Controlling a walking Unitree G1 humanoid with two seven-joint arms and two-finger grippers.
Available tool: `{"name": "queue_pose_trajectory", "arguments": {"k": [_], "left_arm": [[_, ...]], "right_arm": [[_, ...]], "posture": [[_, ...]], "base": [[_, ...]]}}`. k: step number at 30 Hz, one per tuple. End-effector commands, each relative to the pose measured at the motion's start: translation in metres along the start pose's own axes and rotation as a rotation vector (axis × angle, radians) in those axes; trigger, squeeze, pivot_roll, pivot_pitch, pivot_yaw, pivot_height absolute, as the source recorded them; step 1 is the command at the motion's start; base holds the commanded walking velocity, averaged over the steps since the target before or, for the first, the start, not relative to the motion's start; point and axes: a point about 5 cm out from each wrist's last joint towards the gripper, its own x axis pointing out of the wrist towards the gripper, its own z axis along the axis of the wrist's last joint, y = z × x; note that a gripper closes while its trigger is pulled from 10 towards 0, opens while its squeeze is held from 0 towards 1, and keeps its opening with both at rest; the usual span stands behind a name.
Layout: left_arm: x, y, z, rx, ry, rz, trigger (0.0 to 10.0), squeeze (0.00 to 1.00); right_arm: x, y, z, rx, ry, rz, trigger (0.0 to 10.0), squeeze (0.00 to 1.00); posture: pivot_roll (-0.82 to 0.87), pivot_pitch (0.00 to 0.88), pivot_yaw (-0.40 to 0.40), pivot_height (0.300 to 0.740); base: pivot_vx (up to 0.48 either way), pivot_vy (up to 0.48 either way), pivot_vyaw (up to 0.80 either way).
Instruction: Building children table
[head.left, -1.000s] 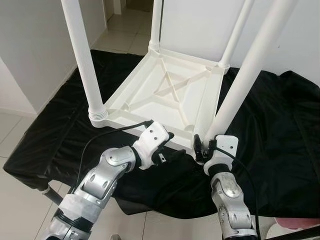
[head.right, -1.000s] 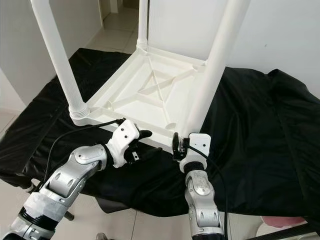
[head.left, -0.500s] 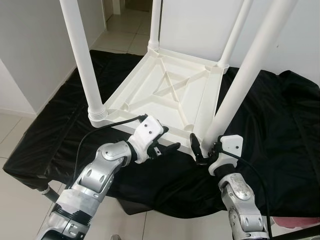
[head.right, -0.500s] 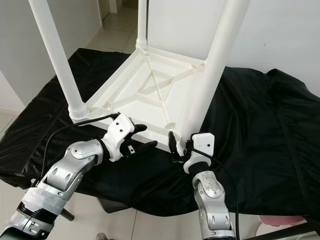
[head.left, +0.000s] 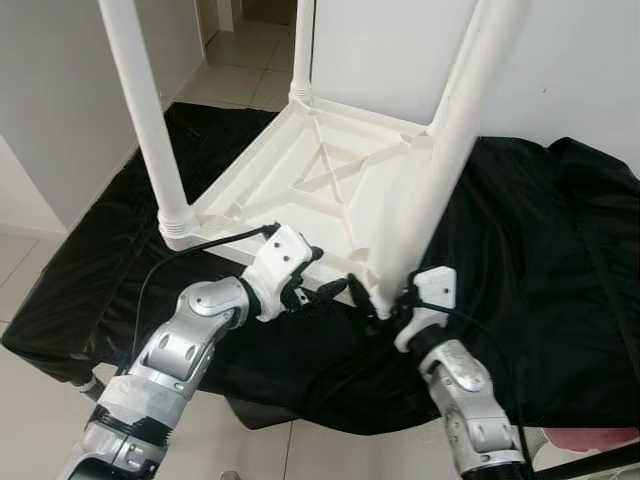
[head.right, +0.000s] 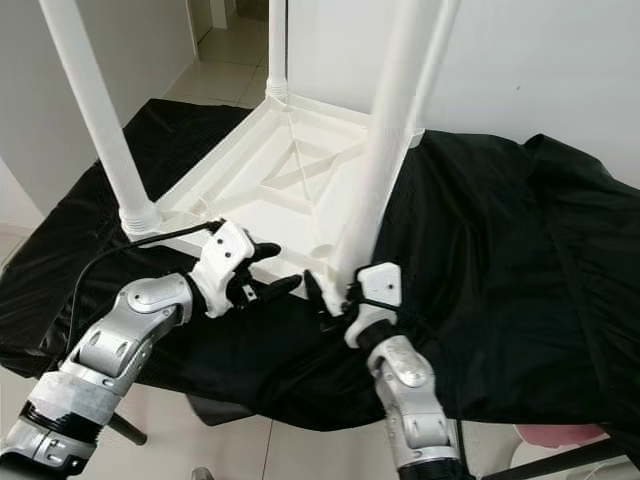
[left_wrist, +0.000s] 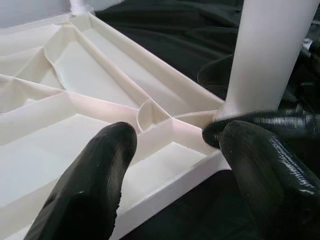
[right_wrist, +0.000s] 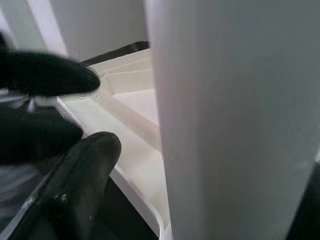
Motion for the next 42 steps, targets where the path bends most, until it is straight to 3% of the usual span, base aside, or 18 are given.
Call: {"name": "queue_pose_trajectory", "arguments": {"k": [1, 5, 8, 15, 16, 17, 19, 20, 30, 31, 32, 35, 36, 42], "left_arm": [[-0.002, -0.005, -0.002, -0.005, 0.007, -0.077, 10.0, 0.00], [-0.006, -0.005, -0.007, -0.002, 0.032, -0.089, 10.0, 0.00], [-0.012, -0.007, -0.010, 0.030, 0.061, -0.120, 10.0, 0.00], [-0.016, -0.008, -0.009, 0.026, 0.070, -0.160, 10.0, 0.00], [-0.016, -0.009, -0.008, 0.028, 0.068, -0.166, 10.0, 0.00], [-0.016, -0.010, -0.007, 0.029, 0.066, -0.169, 10.0, 0.00], [-0.014, -0.012, -0.006, 0.034, 0.064, -0.175, 10.0, 0.00], [-0.014, -0.012, -0.006, 0.035, 0.063, -0.175, 10.0, 0.00], [-0.011, -0.021, -0.009, 0.033, 0.064, -0.194, 10.0, 0.00], [-0.010, -0.022, -0.009, 0.032, 0.064, -0.197, 10.0, 0.00], [-0.009, -0.023, -0.009, 0.031, 0.062, -0.199, 10.0, 0.00], [-0.008, -0.024, -0.009, 0.030, 0.060, -0.199, 10.0, 0.00], [-0.007, -0.023, -0.008, 0.033, 0.056, -0.192, 10.0, 0.00], [-0.005, -0.021, -0.006, 0.028, 0.031, -0.158, 10.0, 0.00]], "right_arm": [[0.001, -0.002, -0.002, -0.003, 0.009, 0.042, 10.0, 0.00], [0.000, -0.017, 0.003, -0.034, 0.022, 0.090, 10.0, 0.00], [0.000, -0.041, 0.008, -0.109, 0.061, 0.172, 10.0, 0.00], [0.011, -0.060, 0.014, -0.164, 0.102, 0.254, 10.0, 0.00], [0.013, -0.061, 0.013, -0.165, 0.112, 0.267, 8.2, 0.00], [0.014, -0.062, 0.013, -0.163, 0.119, 0.275, 2.8, 0.00], [0.016, -0.063, 0.012, -0.172, 0.125, 0.291, 2.8, 0.00], [0.016, -0.063, 0.011, -0.172, 0.128, 0.297, 0.0, 0.00], [0.018, -0.060, 0.001, -0.128, 0.145, 0.359, 0.0, 0.00], [0.018, -0.060, 0.000, -0.117, 0.146, 0.358, 1.1, 0.00], [0.017, -0.059, -0.001, -0.106, 0.145, 0.353, 5.2, 0.00], [0.016, -0.058, -0.001, -0.095, 0.142, 0.349, 5.2, 0.00], [0.015, -0.056, 0.000, -0.077, 0.124, 0.342, 10.0, 0.00], [0.007, -0.049, 0.006, -0.062, 0.087, 0.289, 10.0, 0.00]], "posture": [[-0.03, 0.027, -0.043, 0.740], [-0.03, 0.047, -0.047, 0.740], [-0.03, 0.042, -0.047, 0.740], [-0.02, 0.035, -0.046, 0.740], [-0.02, 0.030, -0.047, 0.740], [-0.02, 0.030, -0.047, 0.740], [-0.02, 0.029, -0.047, 0.740], [-0.01, 0.026, -0.047, 0.740], [0.00, 0.008, -0.048, 0.740], [0.01, 0.005, -0.052, 0.740], [0.01, 0.003, -0.055, 0.740], [0.01, 0.003, -0.055, 0.740], [0.01, 0.001, -0.064, 0.740], [0.00, 0.003, -0.072, 0.740]], "base": [[0.000, 0.000, 0.00], [0.000, 0.000, 0.00], [0.000, 0.000, 0.00], [0.000, 0.000, 0.00], [0.000, 0.000, 0.00], [0.000, 0.000, 0.00], [0.000, 0.000, 0.00], [0.000, 0.000, 0.00], [0.000, 0.000, 0.00], [0.000, 0.000, 0.00], [0.000, 0.000, 0.00], [0.000, 0.000, 0.00], [0.000, 0.000, 0.00], [0.000, 0.000, 0.00]]}}
